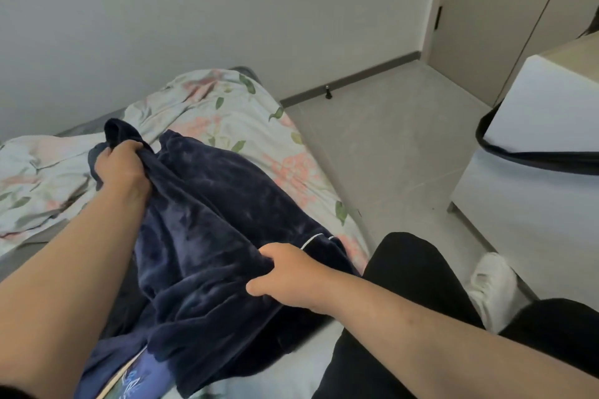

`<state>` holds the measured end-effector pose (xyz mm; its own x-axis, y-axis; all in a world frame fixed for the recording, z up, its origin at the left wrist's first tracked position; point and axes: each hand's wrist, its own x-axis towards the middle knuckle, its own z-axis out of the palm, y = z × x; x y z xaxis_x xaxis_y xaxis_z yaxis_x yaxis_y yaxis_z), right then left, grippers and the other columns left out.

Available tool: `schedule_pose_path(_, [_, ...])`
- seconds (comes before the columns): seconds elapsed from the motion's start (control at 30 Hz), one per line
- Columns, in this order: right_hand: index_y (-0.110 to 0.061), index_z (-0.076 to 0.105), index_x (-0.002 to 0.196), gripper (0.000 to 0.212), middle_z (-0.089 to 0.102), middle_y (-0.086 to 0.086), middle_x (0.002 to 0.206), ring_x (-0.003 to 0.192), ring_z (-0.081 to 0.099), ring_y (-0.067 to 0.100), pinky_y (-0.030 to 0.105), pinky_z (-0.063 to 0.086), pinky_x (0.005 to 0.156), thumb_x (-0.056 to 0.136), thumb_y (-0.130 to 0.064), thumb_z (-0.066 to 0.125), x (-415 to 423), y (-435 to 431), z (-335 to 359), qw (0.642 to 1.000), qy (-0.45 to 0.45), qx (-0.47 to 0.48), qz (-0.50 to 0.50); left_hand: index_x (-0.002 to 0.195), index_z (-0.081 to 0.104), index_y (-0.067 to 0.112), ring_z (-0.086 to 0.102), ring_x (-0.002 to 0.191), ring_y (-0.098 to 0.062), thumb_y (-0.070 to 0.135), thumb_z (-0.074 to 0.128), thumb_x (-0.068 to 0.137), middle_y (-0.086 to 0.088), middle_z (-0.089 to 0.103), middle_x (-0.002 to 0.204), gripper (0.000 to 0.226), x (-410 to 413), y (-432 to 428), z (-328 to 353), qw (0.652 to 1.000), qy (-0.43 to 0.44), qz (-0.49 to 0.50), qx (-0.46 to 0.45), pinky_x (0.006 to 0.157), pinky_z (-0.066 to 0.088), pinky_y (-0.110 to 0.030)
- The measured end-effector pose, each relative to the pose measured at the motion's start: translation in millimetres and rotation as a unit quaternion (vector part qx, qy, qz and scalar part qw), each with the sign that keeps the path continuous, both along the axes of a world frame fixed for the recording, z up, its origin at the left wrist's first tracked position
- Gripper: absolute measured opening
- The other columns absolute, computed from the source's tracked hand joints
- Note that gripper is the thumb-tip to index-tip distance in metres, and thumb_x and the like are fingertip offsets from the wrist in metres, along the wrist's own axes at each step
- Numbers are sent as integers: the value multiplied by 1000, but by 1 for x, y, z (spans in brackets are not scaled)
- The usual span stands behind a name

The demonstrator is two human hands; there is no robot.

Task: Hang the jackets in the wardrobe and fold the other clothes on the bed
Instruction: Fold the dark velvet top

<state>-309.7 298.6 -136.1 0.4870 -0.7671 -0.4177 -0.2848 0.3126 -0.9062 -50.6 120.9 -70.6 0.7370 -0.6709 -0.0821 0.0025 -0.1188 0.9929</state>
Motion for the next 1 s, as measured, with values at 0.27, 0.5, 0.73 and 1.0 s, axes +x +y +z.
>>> schedule_pose_path(0.27, [-22, 45, 142, 67, 55, -5, 135, 107, 58, 12, 26, 47, 86, 80, -32, 68, -48, -15, -16, 998, 45, 37, -36, 124, 54, 9, 60, 87, -19, 21, 62, 71, 3, 56, 88, 55, -65, -51, -21, 993, -97, -7, 60, 73, 49, -30])
schedule_pose_path(0.5, [-20, 57, 129, 54, 68, -3, 109, 97, 67, 16, 38, 56, 90, 76, -22, 68, -78, -19, -37, 993, 46, 66, -86, 137, 42, 7, 53, 107, -17, 17, 59, 89, -2, 54, 123, 52, -115, -58, -60, 983, -154, -50, 84, 93, 45, -25])
schedule_pose_path(0.73, [-40, 59, 108, 38, 71, -9, 100, 93, 70, 18, 39, 60, 84, 77, -20, 64, -84, -19, -48, 993, 31, 57, -97, 135, 50, 19, 54, 103, -8, 29, 61, 91, 6, 55, 116, 46, -106, 89, -76, 937, -294, -176, 68, 87, 41, -20])
schedule_pose_path(1.0, [-28, 57, 125, 42, 67, -4, 117, 103, 68, 16, 31, 55, 81, 89, -7, 62, -86, -15, -49, 985, -30, 82, -149, 103, 52, 8, 51, 85, 2, 32, 59, 80, -13, 53, 102, 34, -76, 310, -127, 972, -229, -18, 47, 79, 38, -11])
